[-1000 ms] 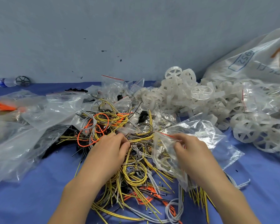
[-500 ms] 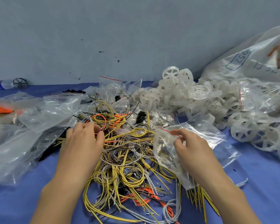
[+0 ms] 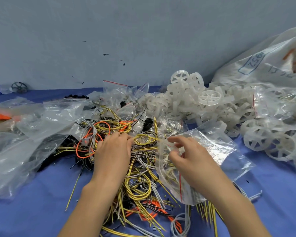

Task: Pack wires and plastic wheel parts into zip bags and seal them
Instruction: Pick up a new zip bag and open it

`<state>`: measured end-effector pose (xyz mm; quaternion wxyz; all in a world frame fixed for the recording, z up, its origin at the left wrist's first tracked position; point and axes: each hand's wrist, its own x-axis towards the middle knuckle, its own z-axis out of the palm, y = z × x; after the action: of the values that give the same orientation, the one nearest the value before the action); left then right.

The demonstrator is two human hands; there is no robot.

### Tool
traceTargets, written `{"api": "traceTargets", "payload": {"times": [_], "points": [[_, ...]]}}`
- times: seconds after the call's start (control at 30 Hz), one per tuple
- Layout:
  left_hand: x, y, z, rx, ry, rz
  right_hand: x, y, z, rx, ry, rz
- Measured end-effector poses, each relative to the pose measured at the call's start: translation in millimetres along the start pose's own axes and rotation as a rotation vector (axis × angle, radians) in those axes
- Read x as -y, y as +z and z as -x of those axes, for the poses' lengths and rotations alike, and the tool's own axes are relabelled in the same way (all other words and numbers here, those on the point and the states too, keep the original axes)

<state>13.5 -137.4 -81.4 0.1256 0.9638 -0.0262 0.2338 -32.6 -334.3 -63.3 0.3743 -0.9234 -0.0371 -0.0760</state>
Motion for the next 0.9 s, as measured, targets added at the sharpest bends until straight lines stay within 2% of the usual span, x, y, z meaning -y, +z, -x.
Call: {"api": "traceTargets", "payload": {"times": [0.13,0.2,0.33,0.5,0.63,0.73,0.9], "points": [[15,-31,-9,-0.194,-0.023,0.183,7,-1,-2,0.149,0.008,-0.027],[20,-47,-12,-0.255,0.032,0.217,13,-3,-3,0.076,-0.047,-0.084],[16,-74,-9,-0.311,0.196,0.189,35,-8,-7,-0.211,-0.235,-0.066],[-3,-98,-2,-0.358,0.405,0.167,66,-2,-5,-0.297,-0.402,-0.084],[-11,-110,1,-0.444,0.447,0.176,76,-5,-3,-0.336,-0.455,-0.169],[-15,-110,3,-0.438,0.403,0.194,76,-6,-3,-0.349,-0.444,-0.256],[-24,-102,9,-0.241,0.308,0.319,73,-5,-6,-0.26,-0.372,-0.491]]}}
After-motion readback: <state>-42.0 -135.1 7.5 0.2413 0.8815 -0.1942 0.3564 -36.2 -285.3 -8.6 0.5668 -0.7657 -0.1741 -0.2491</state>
